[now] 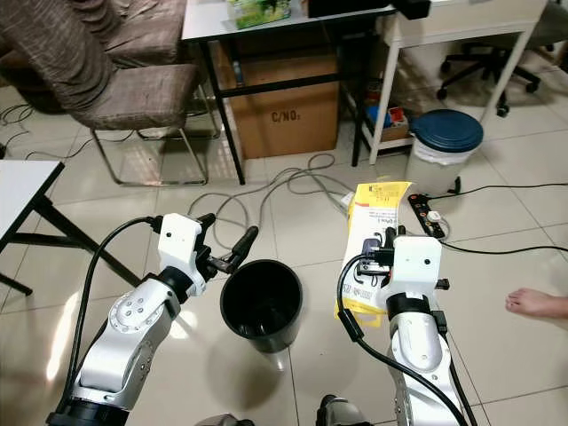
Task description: Picking trash to rubbish bin
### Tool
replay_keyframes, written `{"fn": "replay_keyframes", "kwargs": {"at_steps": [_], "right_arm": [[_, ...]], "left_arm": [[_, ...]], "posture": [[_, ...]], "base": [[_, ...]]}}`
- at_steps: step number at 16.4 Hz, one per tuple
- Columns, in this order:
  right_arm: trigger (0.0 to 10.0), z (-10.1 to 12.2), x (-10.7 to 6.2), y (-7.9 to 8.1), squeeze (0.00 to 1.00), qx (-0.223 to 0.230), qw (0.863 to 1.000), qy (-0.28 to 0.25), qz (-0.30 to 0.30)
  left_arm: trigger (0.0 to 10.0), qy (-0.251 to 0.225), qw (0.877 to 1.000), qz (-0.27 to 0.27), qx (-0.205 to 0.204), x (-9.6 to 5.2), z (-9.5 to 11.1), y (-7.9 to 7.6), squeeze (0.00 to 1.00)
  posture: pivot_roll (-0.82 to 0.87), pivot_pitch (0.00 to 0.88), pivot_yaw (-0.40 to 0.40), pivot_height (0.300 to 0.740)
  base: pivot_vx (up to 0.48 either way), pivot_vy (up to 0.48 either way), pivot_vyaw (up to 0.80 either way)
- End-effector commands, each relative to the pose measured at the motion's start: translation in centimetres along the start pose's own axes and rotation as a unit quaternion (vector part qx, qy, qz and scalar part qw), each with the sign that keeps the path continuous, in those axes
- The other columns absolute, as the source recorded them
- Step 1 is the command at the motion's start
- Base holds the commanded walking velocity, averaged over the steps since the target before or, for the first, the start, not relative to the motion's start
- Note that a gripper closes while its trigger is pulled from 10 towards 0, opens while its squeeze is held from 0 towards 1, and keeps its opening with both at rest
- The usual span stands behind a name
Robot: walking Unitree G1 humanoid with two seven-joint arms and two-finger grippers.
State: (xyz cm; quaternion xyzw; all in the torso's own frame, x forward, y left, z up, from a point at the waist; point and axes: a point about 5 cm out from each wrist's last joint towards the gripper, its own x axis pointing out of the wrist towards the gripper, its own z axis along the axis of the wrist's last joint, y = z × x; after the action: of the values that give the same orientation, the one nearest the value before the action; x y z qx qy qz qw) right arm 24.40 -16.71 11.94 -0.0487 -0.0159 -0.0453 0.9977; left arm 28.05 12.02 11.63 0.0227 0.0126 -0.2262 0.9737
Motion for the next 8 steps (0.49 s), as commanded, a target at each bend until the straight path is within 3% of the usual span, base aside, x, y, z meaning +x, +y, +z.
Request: {"fn": "replay_keyframes", "kwargs": {"at_steps": [1,5,8], "right_arm": [[10.0,0.05,0.07,0.32,0.0,-0.002,1.0,-0.004,0.004],[10.0,0.18,0.41,0.56,0.0,-0.004,1.0,-0.008,0.005],[10.0,0.59,1.02,0.87,0.0,-0.003,1.0,-0.017,0.007]], "left_arm": [[10.0,0.005,1.0,0.0,-0.001,-0.28,-0.13,0.28,0.0],[10.0,0.009,1.0,0.004,-0.002,-0.18,-0.23,0.41,0.0],[10.0,0.006,1.0,0.01,-0.004,0.34,-0.04,0.43,0.0]], "posture": [[-0.06,0.149,0.096,0.74],[-0.06,0.153,0.097,0.74],[-0.06,0.154,0.098,0.74]], "base": [[0.0,0.0,0.0],[0.0,0.0,0.0],[0.0,0.0,0.72]]}}
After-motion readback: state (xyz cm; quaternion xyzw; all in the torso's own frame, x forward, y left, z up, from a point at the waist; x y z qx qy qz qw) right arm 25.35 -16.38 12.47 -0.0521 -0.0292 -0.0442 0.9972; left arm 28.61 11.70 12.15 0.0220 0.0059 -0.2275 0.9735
